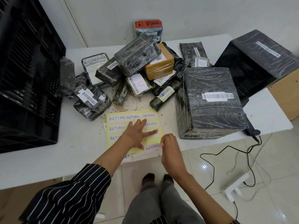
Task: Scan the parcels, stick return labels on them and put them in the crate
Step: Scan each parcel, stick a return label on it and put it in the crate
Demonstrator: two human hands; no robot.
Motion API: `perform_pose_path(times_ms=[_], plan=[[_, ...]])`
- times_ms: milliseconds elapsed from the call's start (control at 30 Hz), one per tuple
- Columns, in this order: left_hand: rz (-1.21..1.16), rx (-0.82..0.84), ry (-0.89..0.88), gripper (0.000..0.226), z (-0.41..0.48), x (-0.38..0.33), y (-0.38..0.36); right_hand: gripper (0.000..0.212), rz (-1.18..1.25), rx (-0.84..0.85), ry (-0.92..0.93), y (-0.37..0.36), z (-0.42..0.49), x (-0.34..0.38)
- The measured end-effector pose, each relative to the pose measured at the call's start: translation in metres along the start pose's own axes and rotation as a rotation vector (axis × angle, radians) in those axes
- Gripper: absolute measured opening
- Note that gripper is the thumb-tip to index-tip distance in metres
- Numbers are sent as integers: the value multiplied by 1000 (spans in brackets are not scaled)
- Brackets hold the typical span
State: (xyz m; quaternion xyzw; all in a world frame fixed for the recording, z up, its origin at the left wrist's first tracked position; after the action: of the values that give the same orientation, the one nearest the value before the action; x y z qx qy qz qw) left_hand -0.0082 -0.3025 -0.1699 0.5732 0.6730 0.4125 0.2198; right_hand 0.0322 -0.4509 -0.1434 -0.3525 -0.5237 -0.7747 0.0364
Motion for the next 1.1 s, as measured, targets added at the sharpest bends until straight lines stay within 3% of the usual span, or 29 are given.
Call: perform_pose_path(times_ms=[167,233,333,433,567,733,900,967,1100], plan=[[-331,43,7,70,-14,7,20,17,350,-205,-150,91,10,30],[-500,-96,20,57,-23,6,42,17,429,-272,-162,135,22,26],[-739,-431,11,43,-38,-5,87,14,529,-299,-218,184,38,-4],[-898,-658,-46,38,-46,-25,131,9,454,-272,-252,207,50,-43],[-881,-800,-106,40,-41,-57,163,8,429,-168,-269,211,60,-74],[-730,-810,-128,44,-29,-88,163,9,354,-128,-240,205,63,-82],[-468,-746,-81,52,-18,-112,143,15,-59,-139,-120,194,58,-74],[-438,-765,-52,53,-16,-113,137,25,-228,-205,-71,186,53,-71],[-465,-769,-23,57,-16,-113,135,61,-460,-324,-172,172,49,-73]])
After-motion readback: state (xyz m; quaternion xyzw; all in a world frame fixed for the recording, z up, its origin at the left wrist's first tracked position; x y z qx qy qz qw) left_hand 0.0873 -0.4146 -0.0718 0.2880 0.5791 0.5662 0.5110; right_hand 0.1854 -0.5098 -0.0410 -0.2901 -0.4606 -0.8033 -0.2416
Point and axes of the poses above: each hand's wrist, its own z-axis towards the middle knuckle, its own y-axis out of the back of the hand, x = y × z, the point moved 4 cm from there along z, towards the middle knuckle, and after that the axes turned 10 degrees about y, right-handed, at the moved point
